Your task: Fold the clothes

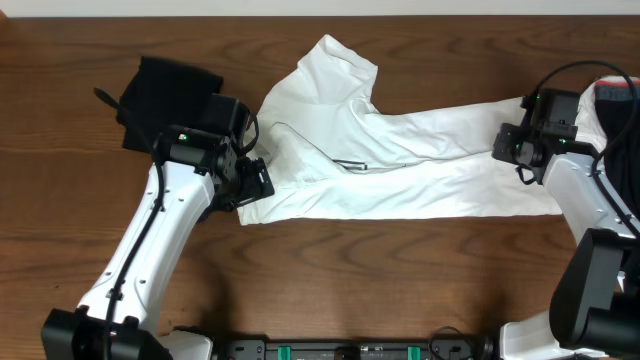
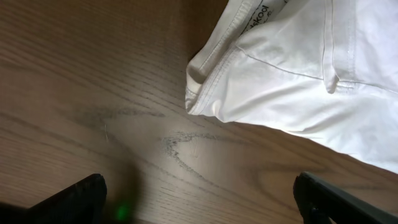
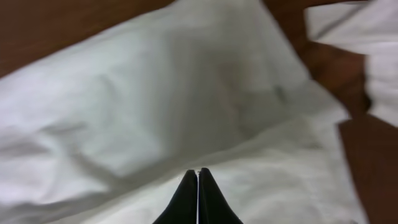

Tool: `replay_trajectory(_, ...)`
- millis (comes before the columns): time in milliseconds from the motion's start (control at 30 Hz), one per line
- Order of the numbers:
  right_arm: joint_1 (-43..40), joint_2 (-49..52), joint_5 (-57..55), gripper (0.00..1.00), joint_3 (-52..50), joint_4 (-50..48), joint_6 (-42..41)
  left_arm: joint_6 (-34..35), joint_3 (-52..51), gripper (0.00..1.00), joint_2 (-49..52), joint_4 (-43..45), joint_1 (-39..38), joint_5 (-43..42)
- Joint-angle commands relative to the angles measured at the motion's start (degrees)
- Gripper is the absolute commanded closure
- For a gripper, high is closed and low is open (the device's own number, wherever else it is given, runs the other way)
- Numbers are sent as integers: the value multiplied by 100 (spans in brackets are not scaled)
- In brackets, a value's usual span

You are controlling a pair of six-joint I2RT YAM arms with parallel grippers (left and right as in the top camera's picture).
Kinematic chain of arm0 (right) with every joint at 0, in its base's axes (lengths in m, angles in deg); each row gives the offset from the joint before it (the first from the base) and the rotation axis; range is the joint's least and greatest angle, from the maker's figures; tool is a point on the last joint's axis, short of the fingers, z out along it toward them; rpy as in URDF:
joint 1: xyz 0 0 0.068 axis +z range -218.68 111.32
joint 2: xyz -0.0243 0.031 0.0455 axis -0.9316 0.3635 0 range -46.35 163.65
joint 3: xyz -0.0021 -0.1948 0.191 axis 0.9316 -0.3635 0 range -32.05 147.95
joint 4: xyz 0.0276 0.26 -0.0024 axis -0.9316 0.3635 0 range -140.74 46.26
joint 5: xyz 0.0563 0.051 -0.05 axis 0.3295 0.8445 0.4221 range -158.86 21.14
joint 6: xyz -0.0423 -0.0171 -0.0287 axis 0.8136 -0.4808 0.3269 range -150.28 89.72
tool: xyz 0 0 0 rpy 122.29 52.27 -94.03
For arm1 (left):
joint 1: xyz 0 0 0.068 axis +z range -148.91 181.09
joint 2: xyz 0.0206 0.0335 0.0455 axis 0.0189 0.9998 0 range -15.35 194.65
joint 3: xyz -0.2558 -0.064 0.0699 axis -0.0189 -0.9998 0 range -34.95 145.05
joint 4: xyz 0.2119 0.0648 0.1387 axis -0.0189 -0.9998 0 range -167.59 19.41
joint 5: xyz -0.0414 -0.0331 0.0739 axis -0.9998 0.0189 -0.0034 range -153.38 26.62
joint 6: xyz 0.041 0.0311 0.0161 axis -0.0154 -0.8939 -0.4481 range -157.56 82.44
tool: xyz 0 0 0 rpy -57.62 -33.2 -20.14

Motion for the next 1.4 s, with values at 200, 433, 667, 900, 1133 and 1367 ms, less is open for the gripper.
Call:
replay_trajectory(200,-260,754,-634,98,-57,-201,-81,31,55,2,-9,-20,15,48)
replay_trajectory(433,-286,1333,-457,98,-57,-1064,-24,28,55,2,-9,-20,15,48)
replay_trajectory(667,-280,1021,-350,97,-57,-822,4,28,55,2,-9,-20,15,48)
replay_trajectory(900,-225,-13,1113,96,-55,-59,382,28,55,2,-9,-17,15,48)
replay_trajectory(1133,566,-634,2398,99,-55,501,1036,31,55,2,-9,-20,15,48)
replay_trajectory(1367,2087,-369,2455,99,-57,765,2026,31,55,2,-9,-20,15,48)
